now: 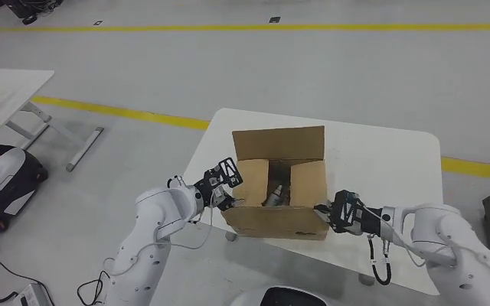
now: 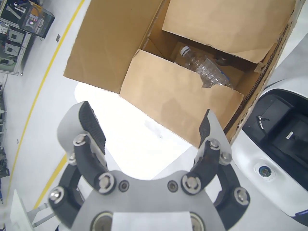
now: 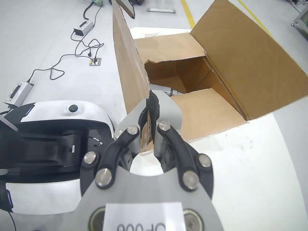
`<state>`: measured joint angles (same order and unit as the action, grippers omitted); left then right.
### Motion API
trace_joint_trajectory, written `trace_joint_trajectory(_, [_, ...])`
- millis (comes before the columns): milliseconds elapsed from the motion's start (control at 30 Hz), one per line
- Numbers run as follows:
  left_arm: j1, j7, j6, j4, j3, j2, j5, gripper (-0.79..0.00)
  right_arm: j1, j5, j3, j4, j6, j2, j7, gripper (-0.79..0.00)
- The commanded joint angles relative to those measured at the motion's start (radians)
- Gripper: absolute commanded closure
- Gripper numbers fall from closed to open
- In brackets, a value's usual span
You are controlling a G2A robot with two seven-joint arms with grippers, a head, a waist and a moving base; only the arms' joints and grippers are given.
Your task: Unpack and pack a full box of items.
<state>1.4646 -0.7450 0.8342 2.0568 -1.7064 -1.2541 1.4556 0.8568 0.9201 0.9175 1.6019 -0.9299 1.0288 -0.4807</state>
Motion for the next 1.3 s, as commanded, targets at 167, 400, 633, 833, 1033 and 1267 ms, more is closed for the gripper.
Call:
trace_joint_trajectory(167, [0.009, 0.03, 0.06, 0.011, 0.008, 0.015, 0.022, -0.785, 0.013, -0.03, 0.018, -0.01, 0.001, -0.003, 0.031, -0.785])
trace_joint_trajectory(400, [0.025, 0.105, 0.134, 0.028, 0.005, 0.033, 0.056, -0.785, 0.064, -0.15, 0.109, -0.006, -0.042, -0.022, 0.124, -0.785])
trace_joint_trajectory(633, [0.072, 0.237, 0.178, 0.059, 0.03, 0.068, 0.163, -0.785, 0.063, -0.353, 0.084, -0.081, -0.032, -0.022, 0.066, 0.0])
trace_joint_trajectory(833, [0.1, 0.348, 0.178, 0.042, 0.025, 0.108, 0.225, -0.785, -0.032, -0.515, -0.071, -0.154, -0.013, 0.009, -0.109, 0.0])
trace_joint_trajectory(1033, [0.104, 0.384, 0.178, 0.024, 0.013, 0.134, 0.227, -0.785, -0.1, -0.584, -0.184, -0.238, -0.025, 0.045, -0.175, 0.0])
trace_joint_trajectory(1267, [0.085, 0.337, 0.127, -0.008, -0.006, 0.138, 0.151, -0.785, -0.131, -0.599, -0.266, -0.308, -0.046, 0.073, -0.224, 0.0])
